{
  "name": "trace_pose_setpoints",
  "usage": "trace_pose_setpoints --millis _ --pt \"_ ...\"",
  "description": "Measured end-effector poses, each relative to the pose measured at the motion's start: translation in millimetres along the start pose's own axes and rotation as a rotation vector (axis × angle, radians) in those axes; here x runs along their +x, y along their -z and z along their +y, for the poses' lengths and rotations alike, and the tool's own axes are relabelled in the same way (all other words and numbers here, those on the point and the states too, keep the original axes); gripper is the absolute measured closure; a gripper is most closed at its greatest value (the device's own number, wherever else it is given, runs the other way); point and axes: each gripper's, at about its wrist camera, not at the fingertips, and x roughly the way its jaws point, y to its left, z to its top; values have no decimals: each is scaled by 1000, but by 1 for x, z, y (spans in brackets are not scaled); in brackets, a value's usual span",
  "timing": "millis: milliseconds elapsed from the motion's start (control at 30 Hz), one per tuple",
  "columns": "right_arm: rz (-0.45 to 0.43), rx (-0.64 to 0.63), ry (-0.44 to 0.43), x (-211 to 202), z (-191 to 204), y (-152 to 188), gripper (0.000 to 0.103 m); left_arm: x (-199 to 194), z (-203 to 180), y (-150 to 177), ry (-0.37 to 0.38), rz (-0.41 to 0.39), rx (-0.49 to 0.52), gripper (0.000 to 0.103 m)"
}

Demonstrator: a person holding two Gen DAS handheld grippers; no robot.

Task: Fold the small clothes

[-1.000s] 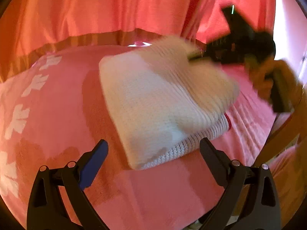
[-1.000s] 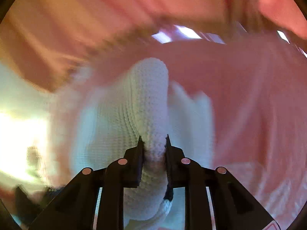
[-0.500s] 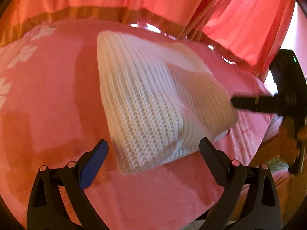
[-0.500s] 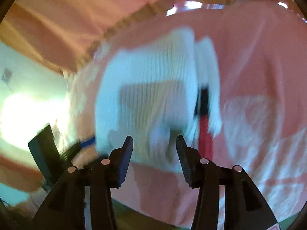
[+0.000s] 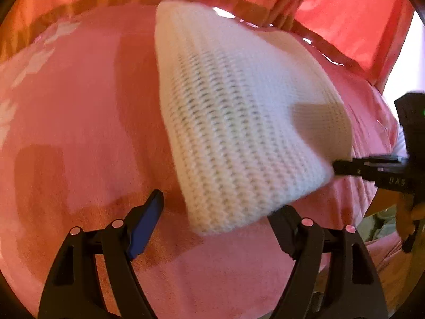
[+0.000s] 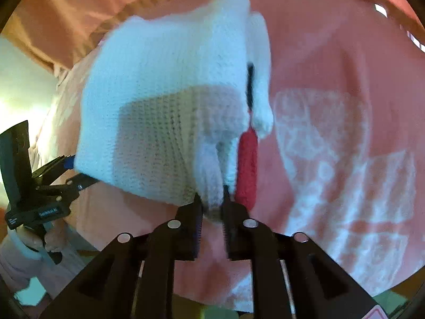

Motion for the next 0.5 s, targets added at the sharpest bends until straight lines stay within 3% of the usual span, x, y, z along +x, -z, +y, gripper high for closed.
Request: trace_pose_setpoints --millis 100,200,267,367,433,500 --pt "-116 17 -52 -44 -1 -5 63 -29 -9 -2 79 -79 21 18" --pt "-214 37 -48 -73 -8 -19 42 -60 -14 -12 148 -189 21 9" --pt "-239 46 -26 -78 -9 -39 36 -66 -18 -31 151 -228 19 6" --pt "-202 73 -67 -57 -8 -67 33 -48 -9 -64 132 -211 -29 5" --pt "-149 96 -92 -34 -5 -88 33 -21 -3 -82 93 -158 -67 5" --pt "-115 108 -60 -16 -12 -95 33 8 16 -93 57 -89 -112 5"
